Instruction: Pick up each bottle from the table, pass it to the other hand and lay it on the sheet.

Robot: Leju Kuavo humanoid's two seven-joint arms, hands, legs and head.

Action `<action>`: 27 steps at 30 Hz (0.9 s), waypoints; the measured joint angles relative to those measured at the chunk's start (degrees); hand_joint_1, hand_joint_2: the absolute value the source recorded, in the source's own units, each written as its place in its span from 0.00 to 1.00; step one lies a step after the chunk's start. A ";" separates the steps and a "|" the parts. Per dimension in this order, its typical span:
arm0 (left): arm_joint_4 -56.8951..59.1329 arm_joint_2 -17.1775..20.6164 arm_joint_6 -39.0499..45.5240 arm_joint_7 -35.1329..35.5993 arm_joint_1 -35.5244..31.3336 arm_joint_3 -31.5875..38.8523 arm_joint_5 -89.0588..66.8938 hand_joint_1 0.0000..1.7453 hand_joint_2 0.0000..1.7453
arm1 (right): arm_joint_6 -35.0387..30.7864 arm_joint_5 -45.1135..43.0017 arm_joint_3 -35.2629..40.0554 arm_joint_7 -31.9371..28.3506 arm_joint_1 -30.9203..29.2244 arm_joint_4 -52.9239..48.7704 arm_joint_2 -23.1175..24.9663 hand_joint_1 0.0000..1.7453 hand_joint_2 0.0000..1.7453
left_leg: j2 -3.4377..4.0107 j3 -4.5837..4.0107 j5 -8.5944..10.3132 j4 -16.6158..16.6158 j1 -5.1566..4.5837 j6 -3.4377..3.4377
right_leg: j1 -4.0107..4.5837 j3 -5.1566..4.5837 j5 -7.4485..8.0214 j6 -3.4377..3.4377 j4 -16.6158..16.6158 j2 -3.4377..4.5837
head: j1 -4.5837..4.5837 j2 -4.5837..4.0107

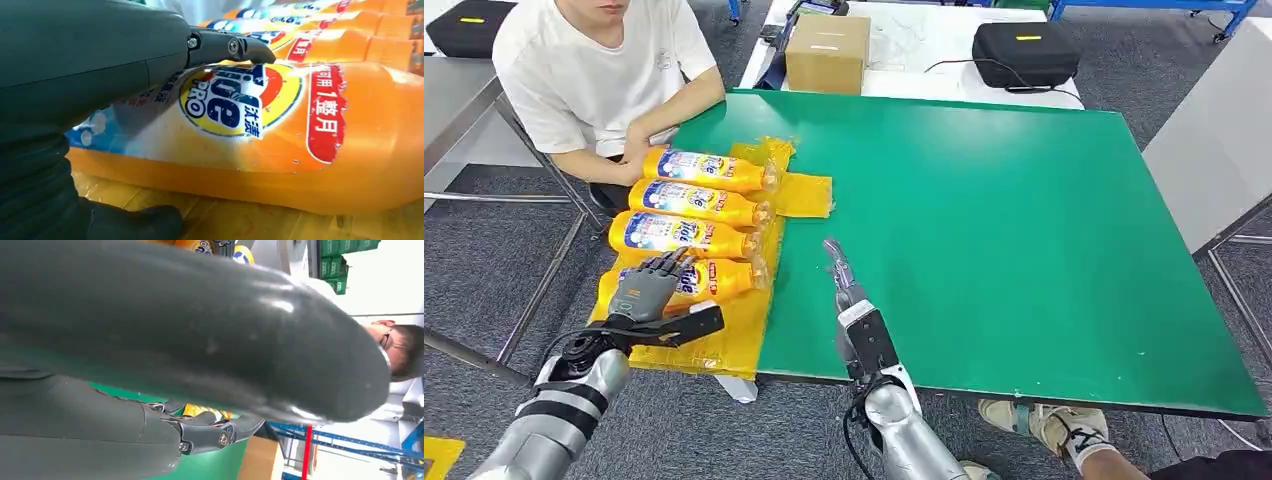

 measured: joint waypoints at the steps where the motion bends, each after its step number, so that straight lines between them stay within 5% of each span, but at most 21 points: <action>1: 0.00 0.00 -1.06 -0.80 0.02 0.07 1.73 0.00 1.00 | 0.00 -0.11 0.00 -0.04 0.00 0.00 0.00 0.00 0.00 | 0.00 0.00 0.00 0.00 0.00 0.00 | 0.00 0.00 0.00 0.00 0.00 0.00 | 0.02 0.00; 16: -15.11 -0.11 -6.81 -7.86 11.28 10.34 37.24 0.00 1.00 | -1.88 -0.94 0.44 -1.86 0.51 0.31 -0.18 0.00 0.00 | 0.20 -0.39 -0.01 0.01 0.01 -0.01 | 0.01 -0.49 0.00 0.00 0.01 0.05 | 0.02 0.00; 27: -19.21 -3.76 -7.33 -10.21 15.49 20.76 45.72 0.00 1.00 | -2.82 -1.01 1.79 -1.88 1.52 0.31 -0.50 0.00 0.00 | 0.17 -0.52 -0.02 0.01 0.02 -0.01 | 0.02 -0.60 -0.02 -0.03 0.00 0.03 | 0.02 0.00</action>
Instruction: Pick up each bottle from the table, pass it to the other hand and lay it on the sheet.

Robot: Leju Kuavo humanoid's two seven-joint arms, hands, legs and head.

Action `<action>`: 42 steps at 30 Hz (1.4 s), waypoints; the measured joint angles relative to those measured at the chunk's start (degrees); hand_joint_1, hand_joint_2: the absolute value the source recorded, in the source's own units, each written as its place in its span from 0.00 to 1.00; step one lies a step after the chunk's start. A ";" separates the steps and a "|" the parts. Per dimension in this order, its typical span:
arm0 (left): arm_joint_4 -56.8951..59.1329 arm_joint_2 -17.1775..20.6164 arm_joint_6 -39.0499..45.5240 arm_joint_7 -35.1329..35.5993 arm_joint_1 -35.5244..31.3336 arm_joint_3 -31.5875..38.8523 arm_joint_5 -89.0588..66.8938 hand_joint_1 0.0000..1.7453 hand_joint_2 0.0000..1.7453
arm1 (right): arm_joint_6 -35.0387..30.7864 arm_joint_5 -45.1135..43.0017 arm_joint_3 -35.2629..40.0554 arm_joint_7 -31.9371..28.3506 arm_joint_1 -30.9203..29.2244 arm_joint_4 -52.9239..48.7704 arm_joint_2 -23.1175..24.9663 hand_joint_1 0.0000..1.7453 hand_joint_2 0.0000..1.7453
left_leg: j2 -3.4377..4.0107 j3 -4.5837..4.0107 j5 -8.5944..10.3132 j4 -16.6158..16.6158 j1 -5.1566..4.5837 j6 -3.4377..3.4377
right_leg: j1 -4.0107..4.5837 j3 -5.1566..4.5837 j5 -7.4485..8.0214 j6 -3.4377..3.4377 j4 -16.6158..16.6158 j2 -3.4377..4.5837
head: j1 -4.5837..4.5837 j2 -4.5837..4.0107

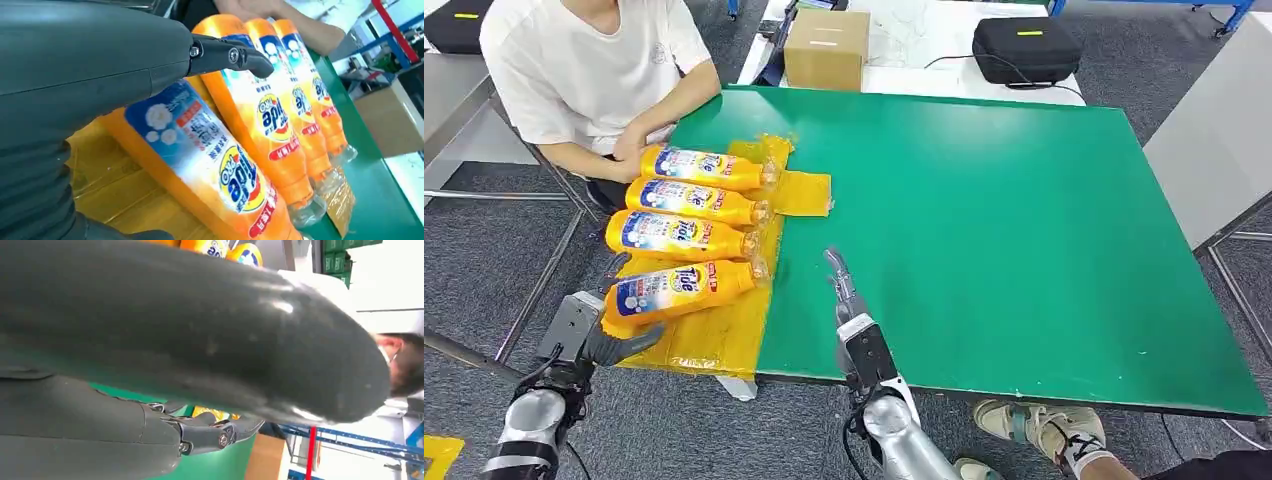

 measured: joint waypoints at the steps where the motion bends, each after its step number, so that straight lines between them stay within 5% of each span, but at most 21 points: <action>1: 0.00 -0.20 0.29 -0.18 0.01 0.33 0.29 0.00 1.00 | 0.02 0.00 0.13 0.00 0.00 0.00 0.00 0.00 0.00 | 0.00 0.00 0.00 0.00 0.00 0.00 | 0.00 0.00 0.00 0.00 0.00 0.00 | 0.00 0.00; 5: -0.44 -2.01 1.71 -2.06 -0.01 2.17 4.07 0.00 1.00 | -0.42 0.00 0.72 0.00 0.01 -0.11 -0.02 0.00 0.00 | -0.01 0.00 0.00 0.02 0.00 0.00 | 0.00 -0.01 0.01 0.00 0.00 0.00 | -0.02 0.00; 6: -0.81 -3.00 1.53 -2.87 -0.06 2.85 7.03 0.00 1.00 | -1.86 0.00 1.07 0.00 0.40 -0.97 -0.15 0.00 1.00 | -0.04 0.00 0.00 0.02 0.00 0.00 | 0.00 0.00 0.00 0.00 0.00 -0.02 | 0.00 0.00; 15: -3.56 -9.93 -0.92 -2.36 1.37 4.02 24.68 0.00 1.00 | -27.28 4.27 8.18 -0.09 3.98 -14.56 -2.51 0.00 1.00 | -0.03 -0.05 -0.03 0.02 -0.03 0.01 | -0.01 -0.04 -0.01 0.01 -0.02 -0.01 | -0.02 0.00; 22: -7.36 -16.09 -2.82 -4.31 6.22 2.06 32.12 0.00 1.00 | -28.30 18.70 5.75 -0.09 7.09 -20.41 -3.06 0.00 1.00 | -0.04 -0.06 -0.07 0.02 -0.04 0.02 | -0.02 -0.05 -0.01 0.01 -0.05 -0.01 | -0.02 0.00; 29: -12.41 -20.87 -3.17 -5.62 11.31 -1.17 32.68 0.00 1.00 | -28.37 15.52 4.04 -0.09 10.02 -23.52 -4.11 0.00 1.00 | -0.05 -0.07 -0.10 0.02 -0.04 0.04 | -0.01 -0.05 -0.01 0.01 -0.06 -0.02 | -0.02 0.00; 42: -14.32 -22.23 -5.49 -5.77 13.48 -3.69 32.24 0.00 1.00 | -28.37 13.42 3.34 -0.09 11.06 -23.96 -4.39 0.00 1.00 | -0.05 -0.06 -0.09 0.01 -0.03 0.03 | -0.01 -0.03 -0.01 0.01 -0.05 -0.01 | -0.04 0.00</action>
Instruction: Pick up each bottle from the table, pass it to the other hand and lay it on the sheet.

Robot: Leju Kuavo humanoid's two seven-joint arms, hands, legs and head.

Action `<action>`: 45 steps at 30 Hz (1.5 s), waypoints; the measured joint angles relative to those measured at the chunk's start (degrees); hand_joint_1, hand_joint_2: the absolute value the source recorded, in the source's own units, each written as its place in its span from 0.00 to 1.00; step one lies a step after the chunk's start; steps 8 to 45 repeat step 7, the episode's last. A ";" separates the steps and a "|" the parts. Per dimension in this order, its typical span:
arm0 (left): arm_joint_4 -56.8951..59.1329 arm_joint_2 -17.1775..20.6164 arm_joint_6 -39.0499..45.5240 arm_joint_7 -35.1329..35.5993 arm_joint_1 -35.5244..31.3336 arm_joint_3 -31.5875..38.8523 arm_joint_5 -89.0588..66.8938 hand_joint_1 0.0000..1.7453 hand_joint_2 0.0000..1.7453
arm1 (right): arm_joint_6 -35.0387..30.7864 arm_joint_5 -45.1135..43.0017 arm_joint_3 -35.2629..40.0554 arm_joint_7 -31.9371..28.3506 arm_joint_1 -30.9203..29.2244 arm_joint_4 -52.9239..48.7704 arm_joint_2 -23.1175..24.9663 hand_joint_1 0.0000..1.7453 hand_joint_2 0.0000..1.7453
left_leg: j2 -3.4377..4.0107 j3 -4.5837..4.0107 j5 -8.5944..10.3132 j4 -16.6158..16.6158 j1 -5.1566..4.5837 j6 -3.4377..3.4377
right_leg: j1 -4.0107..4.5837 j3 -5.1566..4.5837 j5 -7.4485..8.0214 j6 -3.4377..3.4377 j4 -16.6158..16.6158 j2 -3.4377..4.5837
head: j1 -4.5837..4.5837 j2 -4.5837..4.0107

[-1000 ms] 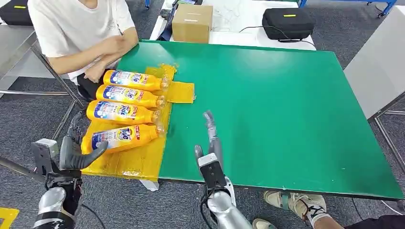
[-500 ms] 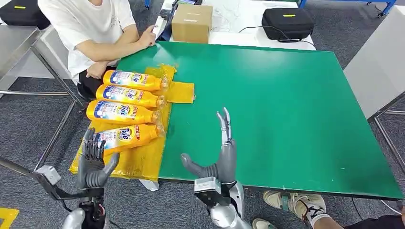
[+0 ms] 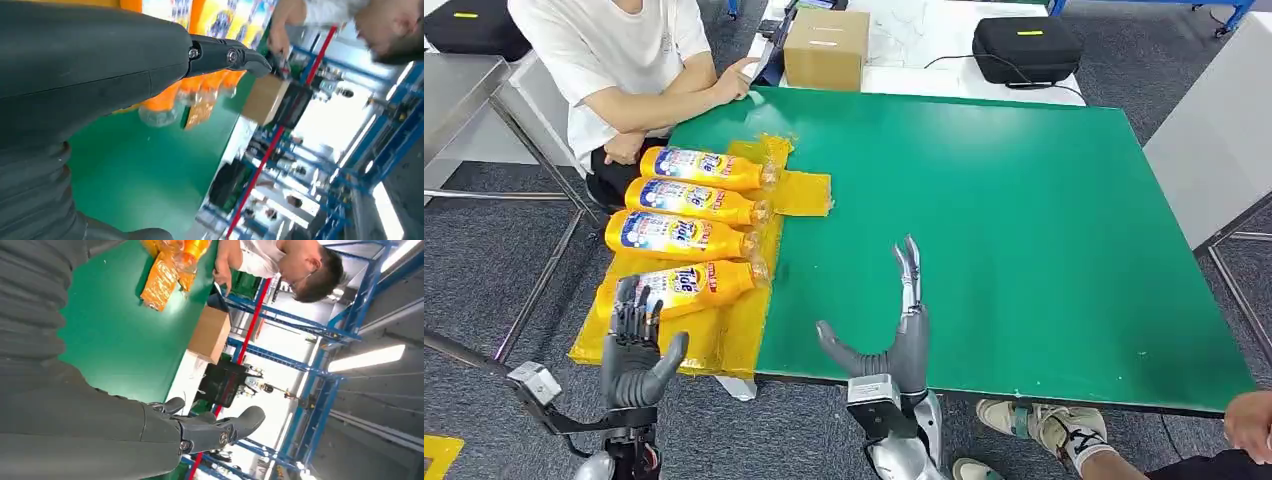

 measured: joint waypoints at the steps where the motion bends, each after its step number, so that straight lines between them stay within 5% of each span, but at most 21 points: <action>1: 0.04 0.00 -0.02 -0.87 0.18 -0.69 -1.02 0.00 1.00 | 0.00 -1.00 0.24 0.00 -0.08 0.09 -0.06 0.00 1.00 | 0.00 0.00 0.00 0.00 0.00 0.00 | 0.00 0.00 0.00 0.00 0.00 0.00 | 0.02 0.00; 7: 2.27 -0.28 6.74 -8.96 -1.50 -2.62 -8.68 0.00 1.00 | 0.00 4.03 -1.53 0.00 -0.79 0.24 -0.22 0.00 1.00 | -0.05 0.01 0.00 0.01 -0.01 0.01 | -0.01 0.02 0.00 0.00 -0.01 -0.01 | 0.00 0.00; 45: 2.27 -0.28 6.74 -8.96 -1.50 -2.62 -8.68 0.00 1.00 | 0.00 4.03 -1.53 0.00 -0.79 0.24 -0.22 0.00 1.00 | -0.05 0.01 0.00 0.01 -0.01 0.01 | -0.01 0.02 0.00 0.00 -0.01 -0.01 | 0.00 0.00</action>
